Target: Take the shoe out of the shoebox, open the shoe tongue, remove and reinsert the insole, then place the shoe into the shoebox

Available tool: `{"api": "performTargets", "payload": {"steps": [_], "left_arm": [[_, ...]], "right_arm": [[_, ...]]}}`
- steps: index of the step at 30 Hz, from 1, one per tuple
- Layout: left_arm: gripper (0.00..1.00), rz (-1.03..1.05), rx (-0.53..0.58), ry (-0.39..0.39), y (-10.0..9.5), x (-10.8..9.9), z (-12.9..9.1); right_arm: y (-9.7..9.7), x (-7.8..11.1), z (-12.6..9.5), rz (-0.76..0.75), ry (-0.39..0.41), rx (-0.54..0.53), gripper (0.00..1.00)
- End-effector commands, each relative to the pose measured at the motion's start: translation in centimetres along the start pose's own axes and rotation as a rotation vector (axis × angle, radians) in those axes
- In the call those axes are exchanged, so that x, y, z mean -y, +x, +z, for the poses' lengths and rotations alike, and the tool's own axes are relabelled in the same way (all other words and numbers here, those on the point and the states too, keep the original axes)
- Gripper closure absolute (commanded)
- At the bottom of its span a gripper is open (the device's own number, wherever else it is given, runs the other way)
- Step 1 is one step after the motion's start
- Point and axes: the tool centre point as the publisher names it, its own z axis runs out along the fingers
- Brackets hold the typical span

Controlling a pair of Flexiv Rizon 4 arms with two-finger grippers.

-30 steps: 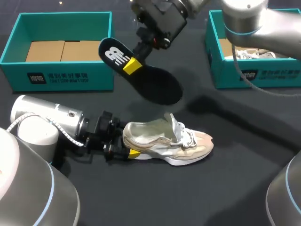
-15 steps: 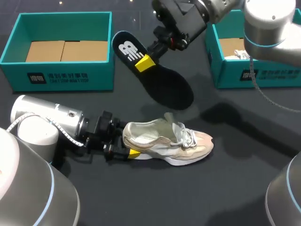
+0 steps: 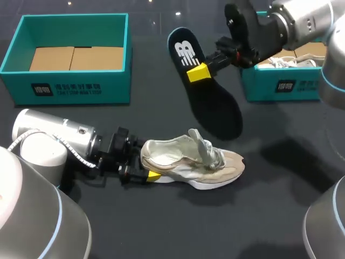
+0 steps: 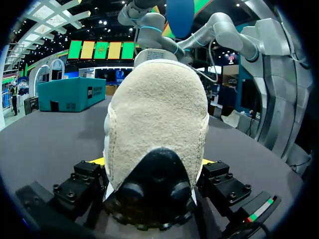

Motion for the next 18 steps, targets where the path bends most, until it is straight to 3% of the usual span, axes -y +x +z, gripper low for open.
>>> {"api": "performTargets", "payload": {"steps": [1, 4, 14, 18], "left_arm": [[1.00, 0.000, 0.000, -0.001, 0.1, 0.0, 0.0], [1.00, 0.000, 0.000, -0.001, 0.1, 0.0, 0.0], [1.00, 0.000, 0.000, -0.001, 0.1, 0.0, 0.0], [1.00, 0.000, 0.000, -0.001, 0.1, 0.0, 0.0]], "right_arm": [[2.7, -0.4, -1.9, -0.034, -0.099, 0.226, 1.00], [4.4, -1.5, -2.9, -0.012, -0.143, 0.311, 1.00], [4.4, -1.5, -2.9, -0.012, -0.143, 0.311, 1.00], [6.1, -0.7, -3.3, 0.009, -0.195, 0.376, 1.00]]}}
